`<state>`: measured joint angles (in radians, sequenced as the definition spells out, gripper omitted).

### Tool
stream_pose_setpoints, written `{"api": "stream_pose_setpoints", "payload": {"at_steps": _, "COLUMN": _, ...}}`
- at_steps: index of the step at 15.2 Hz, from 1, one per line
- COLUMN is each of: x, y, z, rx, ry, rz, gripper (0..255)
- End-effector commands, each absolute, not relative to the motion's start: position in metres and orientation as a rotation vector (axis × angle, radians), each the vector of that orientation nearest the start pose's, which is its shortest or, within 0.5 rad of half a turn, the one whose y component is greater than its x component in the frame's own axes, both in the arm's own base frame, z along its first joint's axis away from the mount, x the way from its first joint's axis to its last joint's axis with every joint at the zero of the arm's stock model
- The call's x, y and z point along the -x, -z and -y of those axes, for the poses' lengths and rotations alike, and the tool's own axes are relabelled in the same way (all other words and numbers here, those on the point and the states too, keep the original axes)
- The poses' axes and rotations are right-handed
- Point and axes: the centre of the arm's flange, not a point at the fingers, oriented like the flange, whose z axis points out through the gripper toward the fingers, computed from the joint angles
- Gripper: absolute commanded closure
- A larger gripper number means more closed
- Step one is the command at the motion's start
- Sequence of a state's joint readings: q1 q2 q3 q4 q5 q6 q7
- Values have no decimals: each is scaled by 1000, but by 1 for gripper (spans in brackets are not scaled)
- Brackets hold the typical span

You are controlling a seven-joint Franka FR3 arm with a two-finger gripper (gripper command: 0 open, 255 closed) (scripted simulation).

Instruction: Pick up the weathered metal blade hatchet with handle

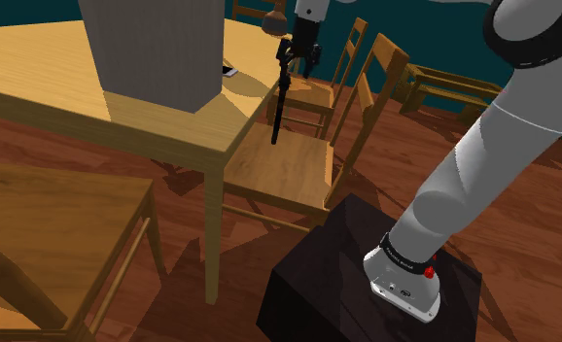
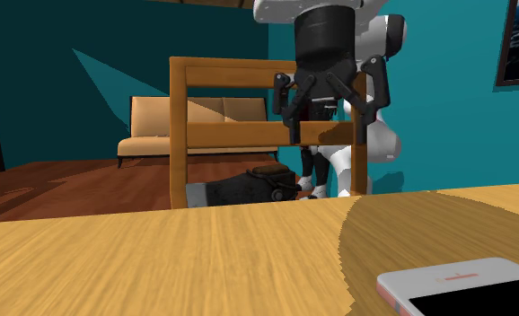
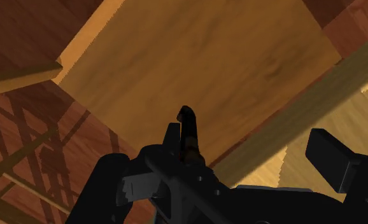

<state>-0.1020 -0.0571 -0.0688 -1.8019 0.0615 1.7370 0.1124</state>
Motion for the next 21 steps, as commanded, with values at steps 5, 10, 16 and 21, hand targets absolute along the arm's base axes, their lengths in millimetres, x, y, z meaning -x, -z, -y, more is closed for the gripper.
{"api": "stream_pose_setpoints", "payload": {"at_steps": 5, "x": -602, "y": -557, "z": 131, "rx": 3016, "ry": -13, "rz": -650, "gripper": 0}}
{"api": "stream_pose_setpoints", "payload": {"at_steps": 10, "x": -628, "y": -546, "z": 154, "rx": 3000, "ry": -14, "rz": -737, "gripper": 0}}
{"api": "stream_pose_setpoints", "payload": {"at_steps": 16, "x": -628, "y": -516, "z": 154, "rx": 3000, "ry": -14, "rz": -737, "gripper": 0}}
{"api": "stream_pose_setpoints", "payload": {"at_steps": 21, "x": -627, "y": -515, "z": 153, "rx": 3000, "ry": -14, "rz": -737, "gripper": 255}}
